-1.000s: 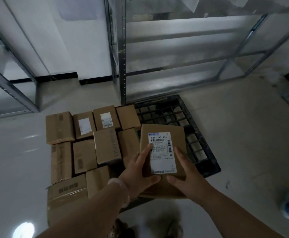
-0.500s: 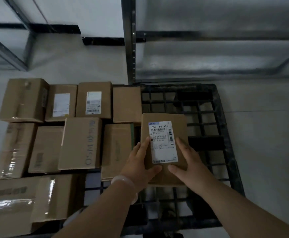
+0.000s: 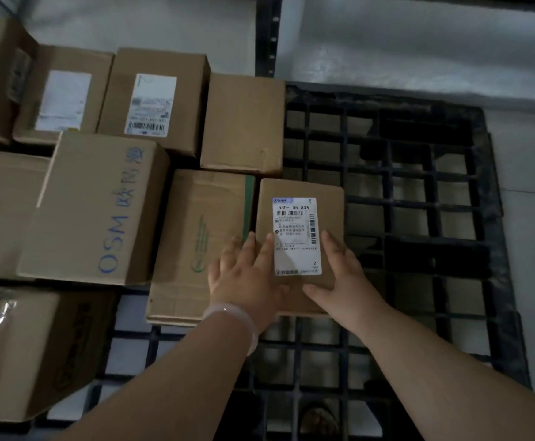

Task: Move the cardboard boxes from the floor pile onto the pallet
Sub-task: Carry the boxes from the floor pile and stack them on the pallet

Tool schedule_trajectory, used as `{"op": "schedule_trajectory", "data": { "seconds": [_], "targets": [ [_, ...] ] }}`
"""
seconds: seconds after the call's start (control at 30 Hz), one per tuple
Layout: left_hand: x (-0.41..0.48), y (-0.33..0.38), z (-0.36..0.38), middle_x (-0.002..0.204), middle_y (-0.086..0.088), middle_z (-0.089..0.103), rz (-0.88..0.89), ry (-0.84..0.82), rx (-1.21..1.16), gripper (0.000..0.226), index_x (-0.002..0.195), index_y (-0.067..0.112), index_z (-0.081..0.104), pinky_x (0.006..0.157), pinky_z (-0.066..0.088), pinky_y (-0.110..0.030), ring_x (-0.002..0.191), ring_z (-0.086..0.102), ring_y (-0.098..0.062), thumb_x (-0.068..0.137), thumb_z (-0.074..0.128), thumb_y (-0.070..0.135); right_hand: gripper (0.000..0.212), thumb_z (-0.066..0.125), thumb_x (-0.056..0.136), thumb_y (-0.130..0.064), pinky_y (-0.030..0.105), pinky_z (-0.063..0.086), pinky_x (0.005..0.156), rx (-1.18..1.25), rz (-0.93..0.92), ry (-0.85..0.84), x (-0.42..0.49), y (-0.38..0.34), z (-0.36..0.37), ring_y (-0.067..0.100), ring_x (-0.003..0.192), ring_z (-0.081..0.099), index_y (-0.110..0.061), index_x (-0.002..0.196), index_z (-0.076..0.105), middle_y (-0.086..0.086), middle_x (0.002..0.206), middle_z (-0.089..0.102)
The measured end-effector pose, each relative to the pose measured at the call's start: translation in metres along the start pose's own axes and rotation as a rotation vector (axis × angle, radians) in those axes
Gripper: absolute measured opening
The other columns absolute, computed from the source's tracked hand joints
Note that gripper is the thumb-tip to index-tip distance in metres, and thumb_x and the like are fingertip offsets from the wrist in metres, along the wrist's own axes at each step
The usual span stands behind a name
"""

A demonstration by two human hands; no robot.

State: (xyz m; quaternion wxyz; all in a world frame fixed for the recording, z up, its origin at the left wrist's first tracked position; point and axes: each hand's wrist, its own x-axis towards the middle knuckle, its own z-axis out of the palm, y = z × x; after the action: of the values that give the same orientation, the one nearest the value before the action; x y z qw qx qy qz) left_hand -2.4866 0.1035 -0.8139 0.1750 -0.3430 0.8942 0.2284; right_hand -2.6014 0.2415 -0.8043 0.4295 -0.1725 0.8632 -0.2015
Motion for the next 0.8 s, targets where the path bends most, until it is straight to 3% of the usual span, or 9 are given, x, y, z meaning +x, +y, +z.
{"op": "schedule_trajectory", "data": {
  "seconds": [0.13, 0.3, 0.4, 0.5, 0.6, 0.7, 0.8],
  "targets": [
    [0.004, -0.001, 0.006, 0.163, 0.005, -0.016, 0.015, -0.058, 0.142, 0.093, 0.146, 0.039, -0.024, 0.115, -0.013, -0.054, 0.146, -0.024, -0.028, 0.088, 0.043, 0.066, 0.107, 0.071, 0.086, -0.044, 0.041, 0.026, 0.114, -0.039, 0.040, -0.031, 0.011, 0.005, 0.005, 0.023, 0.150, 0.013, -0.067, 0.138, -0.021, -0.012, 0.163, -0.015],
    [-0.007, 0.001, -0.010, 0.158, 0.007, -0.029, 0.021, -0.065, 0.130, 0.092, 0.148, 0.039, -0.021, 0.114, -0.015, -0.055, 0.145, -0.027, -0.027, 0.089, 0.044, 0.066, 0.112, 0.074, 0.077, -0.057, 0.046, 0.019, 0.118, -0.266, 0.002, -0.001, 0.000, -0.008, -0.010, 0.023, 0.151, 0.000, -0.059, 0.146, -0.014, -0.017, 0.160, -0.024],
    [-0.028, -0.014, -0.034, 0.158, 0.009, -0.029, 0.002, 0.003, 0.078, 0.094, 0.144, 0.044, -0.026, 0.117, -0.012, -0.053, 0.147, -0.023, -0.023, 0.088, 0.046, 0.064, 0.113, 0.070, 0.074, -0.069, 0.047, 0.006, 0.120, -0.473, -0.128, 0.072, -0.024, -0.033, -0.016, 0.017, 0.150, -0.013, -0.055, 0.146, -0.016, -0.015, 0.159, -0.027],
    [-0.065, -0.041, -0.068, 0.160, 0.011, -0.025, -0.058, 0.065, 0.010, 0.094, 0.146, 0.047, -0.024, 0.120, 0.001, -0.050, 0.149, -0.015, -0.020, 0.086, 0.045, 0.068, 0.111, 0.064, 0.076, -0.073, 0.042, -0.004, 0.119, -0.594, -0.272, -0.017, -0.060, -0.072, -0.014, 0.016, 0.149, -0.018, -0.049, 0.150, -0.015, -0.010, 0.161, -0.024],
    [-0.122, -0.071, -0.106, 0.161, 0.011, -0.022, -0.150, 0.084, -0.074, 0.096, 0.146, 0.050, -0.023, 0.120, 0.007, -0.051, 0.149, -0.012, -0.017, 0.084, 0.048, 0.071, 0.109, 0.059, 0.079, -0.075, 0.043, -0.007, 0.120, -0.750, -0.425, -0.143, -0.108, -0.121, -0.001, 0.018, 0.150, -0.019, -0.047, 0.150, -0.018, -0.005, 0.164, -0.020],
    [-0.194, -0.103, -0.155, 0.162, 0.009, -0.019, -0.261, 0.152, -0.097, 0.097, 0.141, 0.052, -0.028, 0.121, 0.006, -0.049, 0.150, -0.009, -0.017, 0.083, 0.046, 0.075, 0.107, 0.055, 0.079, -0.077, 0.042, -0.007, 0.119, -0.843, -0.587, -0.166, -0.161, -0.183, 0.007, 0.018, 0.149, -0.020, -0.045, 0.151, -0.018, -0.006, 0.163, -0.022],
    [-0.278, -0.127, -0.213, 0.163, 0.007, -0.015, -0.414, 0.244, -0.128, 0.096, 0.146, 0.048, -0.022, 0.121, 0.005, -0.047, 0.150, -0.005, -0.019, 0.083, 0.046, 0.074, 0.106, 0.053, 0.081, -0.077, 0.044, -0.007, 0.119, -0.906, -0.733, -0.229, -0.222, -0.256, 0.007, 0.019, 0.149, -0.020, -0.042, 0.153, -0.016, -0.006, 0.163, -0.021]
  ]
}}
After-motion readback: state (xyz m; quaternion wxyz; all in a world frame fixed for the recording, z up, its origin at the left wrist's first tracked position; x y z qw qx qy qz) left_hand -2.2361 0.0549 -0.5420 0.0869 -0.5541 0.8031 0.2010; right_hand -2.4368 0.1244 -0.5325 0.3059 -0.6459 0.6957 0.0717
